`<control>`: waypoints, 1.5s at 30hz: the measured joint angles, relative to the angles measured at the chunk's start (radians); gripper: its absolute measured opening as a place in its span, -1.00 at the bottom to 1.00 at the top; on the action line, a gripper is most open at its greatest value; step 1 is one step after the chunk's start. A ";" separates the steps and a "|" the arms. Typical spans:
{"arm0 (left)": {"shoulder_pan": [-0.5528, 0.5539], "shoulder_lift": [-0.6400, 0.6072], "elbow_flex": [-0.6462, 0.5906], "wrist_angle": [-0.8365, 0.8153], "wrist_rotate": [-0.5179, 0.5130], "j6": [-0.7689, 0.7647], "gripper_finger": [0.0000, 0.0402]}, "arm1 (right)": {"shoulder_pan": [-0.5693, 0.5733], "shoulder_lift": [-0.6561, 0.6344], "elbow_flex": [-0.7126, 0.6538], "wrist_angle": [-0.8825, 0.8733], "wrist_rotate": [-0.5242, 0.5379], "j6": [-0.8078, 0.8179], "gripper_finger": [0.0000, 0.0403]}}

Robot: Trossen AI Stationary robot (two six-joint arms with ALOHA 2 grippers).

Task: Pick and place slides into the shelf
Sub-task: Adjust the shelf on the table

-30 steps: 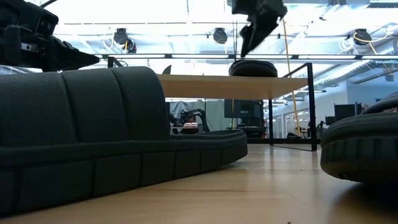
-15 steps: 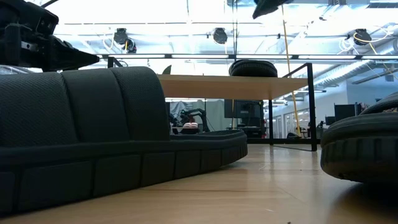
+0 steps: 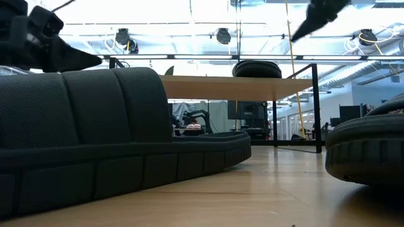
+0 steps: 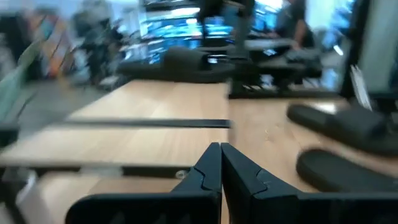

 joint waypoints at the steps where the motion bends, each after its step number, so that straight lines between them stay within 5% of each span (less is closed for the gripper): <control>1: 0.000 0.000 0.000 0.000 -0.036 -0.051 -0.96 | 0.000 -0.019 -0.015 -0.019 -0.003 0.021 -0.96; 12: 0.012 0.008 0.000 -0.003 -0.329 -0.154 -0.96 | 0.000 -0.136 -0.236 0.036 0.101 0.198 -1.00; 25: 0.088 0.173 0.000 0.073 -0.297 -0.235 -0.96 | 0.019 -0.140 -0.530 0.357 0.173 0.280 -1.00; 36: 0.108 0.344 0.000 0.263 -0.320 -0.253 -0.96 | 0.070 -0.143 -0.540 0.403 0.174 0.234 -1.00; 45: 0.108 0.461 0.048 0.344 -0.244 -0.254 -0.96 | 0.099 -0.143 -0.540 0.403 0.173 0.226 -1.00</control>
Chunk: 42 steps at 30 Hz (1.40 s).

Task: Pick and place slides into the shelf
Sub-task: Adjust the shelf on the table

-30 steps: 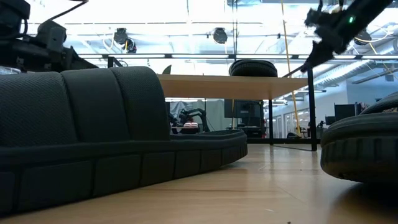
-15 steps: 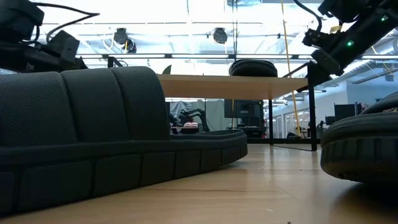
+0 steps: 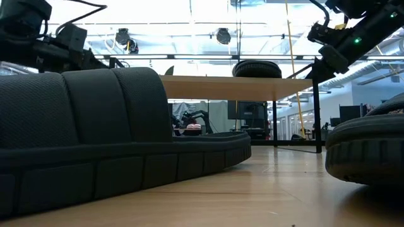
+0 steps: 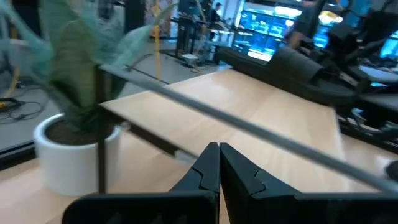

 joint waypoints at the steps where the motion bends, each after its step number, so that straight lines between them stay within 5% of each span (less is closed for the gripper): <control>1: 0.000 0.016 0.011 -0.001 0.010 -0.001 -0.96 | 0.000 0.000 0.000 0.001 0.000 0.000 -1.00; 11: 0.000 0.221 0.100 -0.001 0.023 -0.046 -0.96 | 0.026 -0.002 0.001 0.005 -0.097 0.018 -1.00; 22: 0.000 0.371 0.189 0.000 0.033 -0.055 -0.96 | 0.092 -0.062 0.000 -0.098 0.004 0.100 -1.00; 42: -0.012 0.394 0.200 0.000 0.035 -0.003 -0.96 | 0.149 -0.066 0.002 -0.132 0.011 0.169 -1.00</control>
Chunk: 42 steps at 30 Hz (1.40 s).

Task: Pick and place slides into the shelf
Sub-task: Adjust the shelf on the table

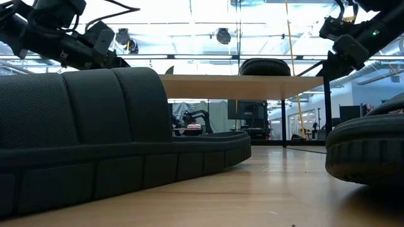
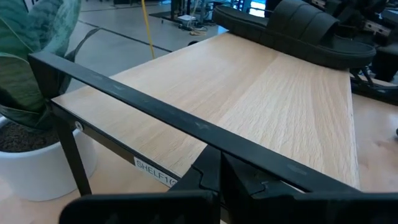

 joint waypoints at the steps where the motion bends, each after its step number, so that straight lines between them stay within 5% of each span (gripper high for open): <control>1: 0.000 0.000 0.000 0.000 0.002 0.000 -0.96 | 0.000 0.000 0.000 0.000 -0.002 0.000 -1.00; 28: -0.034 0.001 0.003 0.004 0.022 0.092 -0.96 | 0.009 -0.004 0.001 -0.046 0.022 0.033 -1.00; 42: -0.083 0.002 0.002 0.000 -0.125 0.185 -0.96 | 0.016 -0.005 -0.003 -0.051 0.011 0.033 -1.00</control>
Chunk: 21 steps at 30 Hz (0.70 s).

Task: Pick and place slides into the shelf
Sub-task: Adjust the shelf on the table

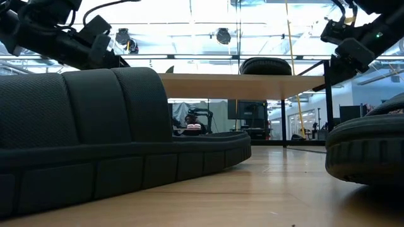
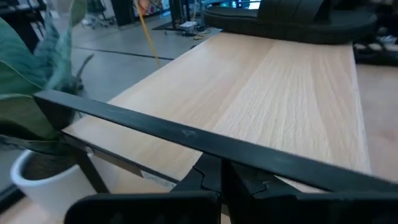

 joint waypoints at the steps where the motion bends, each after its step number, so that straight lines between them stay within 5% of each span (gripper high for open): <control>1: -0.011 0.000 0.000 -0.001 -0.025 0.013 -0.96 | 0.000 0.000 0.000 0.001 0.000 0.000 -1.00; 11: -0.104 0.000 -0.001 -0.002 -0.200 0.094 -1.00 | -0.001 0.000 0.000 0.011 0.006 0.000 -1.00; 21: -0.106 -0.001 -0.002 -0.018 -0.206 0.084 -1.00 | -0.001 -0.002 0.001 0.009 0.054 -0.002 -1.00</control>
